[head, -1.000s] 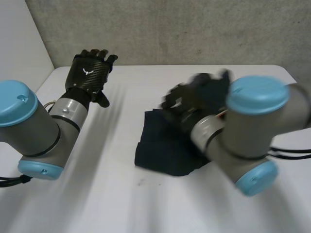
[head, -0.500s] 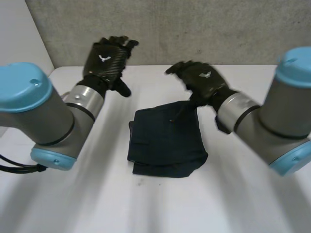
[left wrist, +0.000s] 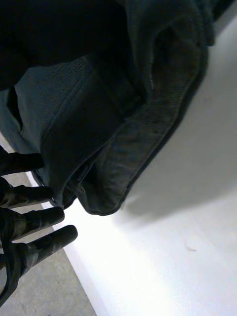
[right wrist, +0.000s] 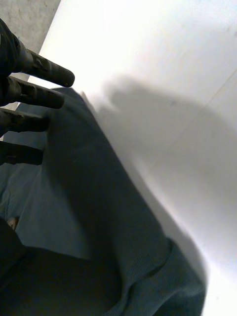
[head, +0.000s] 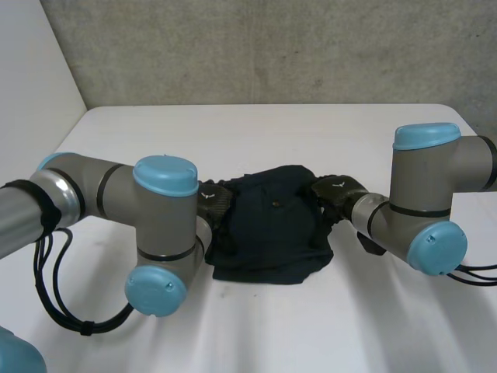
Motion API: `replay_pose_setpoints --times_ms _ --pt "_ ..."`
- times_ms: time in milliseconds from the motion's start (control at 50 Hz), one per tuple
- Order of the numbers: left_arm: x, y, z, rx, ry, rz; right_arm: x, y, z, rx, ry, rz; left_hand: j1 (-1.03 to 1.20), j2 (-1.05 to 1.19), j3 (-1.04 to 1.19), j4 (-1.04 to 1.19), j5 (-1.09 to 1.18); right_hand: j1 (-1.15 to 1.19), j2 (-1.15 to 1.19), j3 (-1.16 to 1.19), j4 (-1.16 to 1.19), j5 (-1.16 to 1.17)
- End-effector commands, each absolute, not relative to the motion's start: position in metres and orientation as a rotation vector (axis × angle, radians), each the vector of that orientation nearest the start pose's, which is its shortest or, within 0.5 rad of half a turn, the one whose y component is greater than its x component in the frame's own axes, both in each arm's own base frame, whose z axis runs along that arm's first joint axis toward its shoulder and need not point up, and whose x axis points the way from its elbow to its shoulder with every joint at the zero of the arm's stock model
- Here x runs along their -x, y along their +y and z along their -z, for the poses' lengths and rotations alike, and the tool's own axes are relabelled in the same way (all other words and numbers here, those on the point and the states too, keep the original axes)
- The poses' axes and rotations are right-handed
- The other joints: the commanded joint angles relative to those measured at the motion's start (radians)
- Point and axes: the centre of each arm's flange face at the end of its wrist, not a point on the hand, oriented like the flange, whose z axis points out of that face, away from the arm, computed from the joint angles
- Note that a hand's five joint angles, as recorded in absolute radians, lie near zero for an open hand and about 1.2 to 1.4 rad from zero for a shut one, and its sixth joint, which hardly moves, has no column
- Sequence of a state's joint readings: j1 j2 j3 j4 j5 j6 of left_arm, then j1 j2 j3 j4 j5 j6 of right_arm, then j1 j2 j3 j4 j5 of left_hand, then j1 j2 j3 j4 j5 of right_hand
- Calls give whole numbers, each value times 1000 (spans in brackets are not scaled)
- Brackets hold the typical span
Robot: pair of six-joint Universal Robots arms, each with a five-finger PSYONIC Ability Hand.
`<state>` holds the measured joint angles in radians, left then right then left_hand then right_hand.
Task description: Fold the shorts.
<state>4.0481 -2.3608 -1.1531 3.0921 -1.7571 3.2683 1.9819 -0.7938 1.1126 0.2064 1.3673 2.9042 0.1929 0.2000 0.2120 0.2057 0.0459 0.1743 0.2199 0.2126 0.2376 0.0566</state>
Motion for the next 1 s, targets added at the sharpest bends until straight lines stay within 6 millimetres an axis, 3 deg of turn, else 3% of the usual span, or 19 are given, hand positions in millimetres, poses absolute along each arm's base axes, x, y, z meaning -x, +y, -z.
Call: replay_pose_setpoints --times_ms 20,100,140,200,220,240,300,320,400,460,540,660,1000 --pt "353 -250 -135 -1017 2556 1782 -299 -316 -151 1000 2313 1487 3 -4 -16 -10 -25 0 -45 -38 -63 -57" --pt "355 -248 -151 -1025 2534 1830 -299 -315 -165 1006 2291 1536 0 -7 -19 -13 -27 0 -45 -38 -63 -57" --pt "353 -250 -165 -1003 2518 1876 -302 -311 -185 1005 2243 1590 0 -7 -19 -13 -27 0 -45 -38 -63 -57" --pt "346 -255 -201 -936 2465 1989 -304 -305 -217 984 2166 1685 0 -7 -19 -13 -27 0 -45 -38 -63 -57" --pt "342 -258 -212 -910 2448 2020 -301 -304 -239 961 2118 1769 0 -7 -19 -13 -27 0 -45 -38 -63 -57" --pt "331 -262 -237 -843 2407 2094 -300 -302 -250 942 2098 1810 -6 -13 -25 -19 -33 0 -45 -38 -63 -57" --pt "310 -265 -275 -739 2341 2193 -290 -298 -287 801 2048 1966 -12 -19 -31 -24 -39 0 -45 -38 -63 -57" --pt "298 -263 -297 -684 2294 2253 -286 -297 -295 754 2046 1997 -15 -22 -34 -27 -42 0 -45 -38 -63 -57" --pt "268 -251 -341 -577 2234 2363 -267 -281 -332 562 2033 2126 -18 -25 -37 -30 -45 0 -45 -38 -63 -57" --pt "245 -241 -354 -503 2282 2336 -249 -270 -346 477 2060 2181 -18 -25 -37 -31 -46 0 -45 -38 -63 -57" --pt "230 -228 -353 -462 2415 2228 -234 -262 -347 453 2132 2157 -18 -25 -37 -31 -46 0 -45 -38 -63 -57" --pt "228 -220 -349 -479 2490 2170 -224 -260 -346 443 2185 2124 -18 -25 -37 -31 -46 0 -45 -38 -63 -57" --pt "230 -227 -378 -457 2389 2301 -226 -255 -357 476 2115 2136 -18 -25 -37 -31 -46 0 -45 -38 -63 -57"
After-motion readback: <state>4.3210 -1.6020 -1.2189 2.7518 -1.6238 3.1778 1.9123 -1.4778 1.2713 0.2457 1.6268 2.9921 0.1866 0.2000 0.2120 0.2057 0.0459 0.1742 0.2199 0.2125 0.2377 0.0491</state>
